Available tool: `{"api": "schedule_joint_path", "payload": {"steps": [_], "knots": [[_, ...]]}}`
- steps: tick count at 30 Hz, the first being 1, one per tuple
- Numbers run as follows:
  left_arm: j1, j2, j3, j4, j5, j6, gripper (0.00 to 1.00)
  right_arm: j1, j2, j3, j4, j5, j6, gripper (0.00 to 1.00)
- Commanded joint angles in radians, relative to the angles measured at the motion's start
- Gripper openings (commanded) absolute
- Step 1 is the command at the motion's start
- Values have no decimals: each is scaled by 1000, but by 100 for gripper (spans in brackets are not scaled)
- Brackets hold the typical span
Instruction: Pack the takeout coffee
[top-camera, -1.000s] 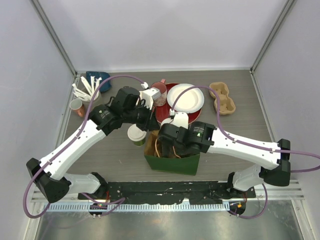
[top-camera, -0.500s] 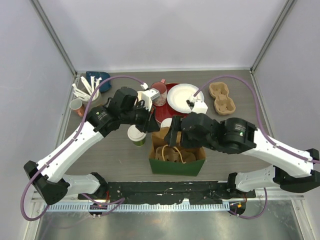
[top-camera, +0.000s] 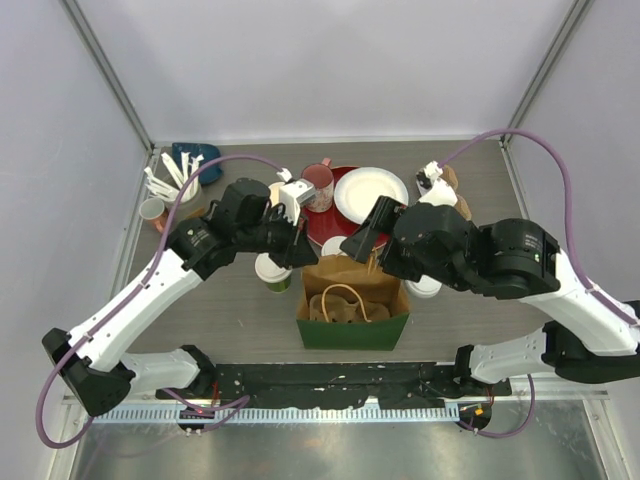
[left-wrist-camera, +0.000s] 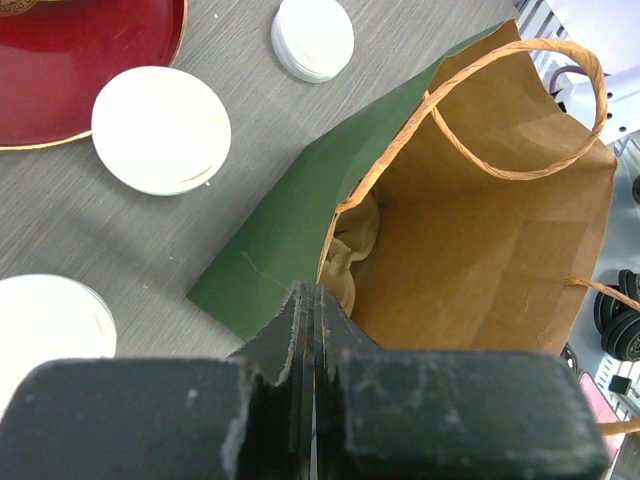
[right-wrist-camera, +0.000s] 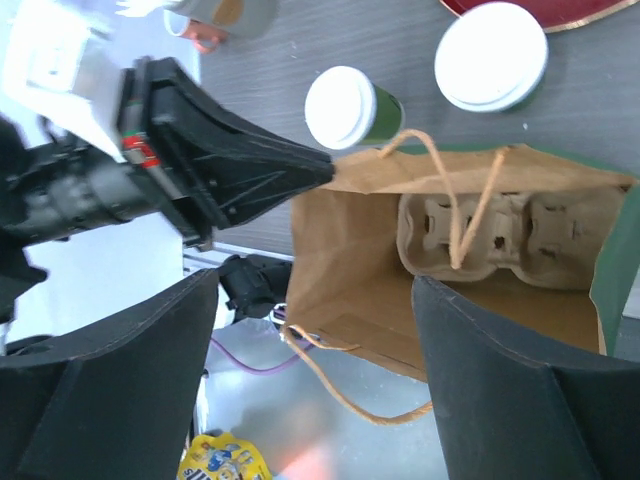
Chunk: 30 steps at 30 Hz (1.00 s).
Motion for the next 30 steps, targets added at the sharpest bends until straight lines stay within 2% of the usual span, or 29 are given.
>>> {"api": "schedule_joint_path", "payload": {"steps": [1,6,9,14,17,19,21,25,28,30], "knots": [[-1,-42,-25,73,25,-24,0,3,-20,-85,-197,12,116,87],[-1,-48,-35,62,2,-26,0,-43,-81,-182,-193,93,223,88],[4,-39,-22,37,11,-12,0,-106,-44,-95,-191,115,90,91],[13,-20,-6,31,22,9,0,-377,192,227,-193,-38,-303,99],[16,-2,23,31,25,13,0,-529,282,296,-193,-124,-401,100],[19,6,40,30,14,29,0,-554,312,335,-193,-94,-501,100],[21,4,37,42,-1,39,0,-601,345,389,-188,-126,-587,100],[21,-52,-21,126,-32,37,0,-614,301,305,-180,-320,-739,100],[21,-83,-67,195,-40,22,0,-614,156,102,-168,-405,-713,95],[21,-97,-89,208,-47,11,0,-615,73,-34,-103,-458,-690,90]]}}
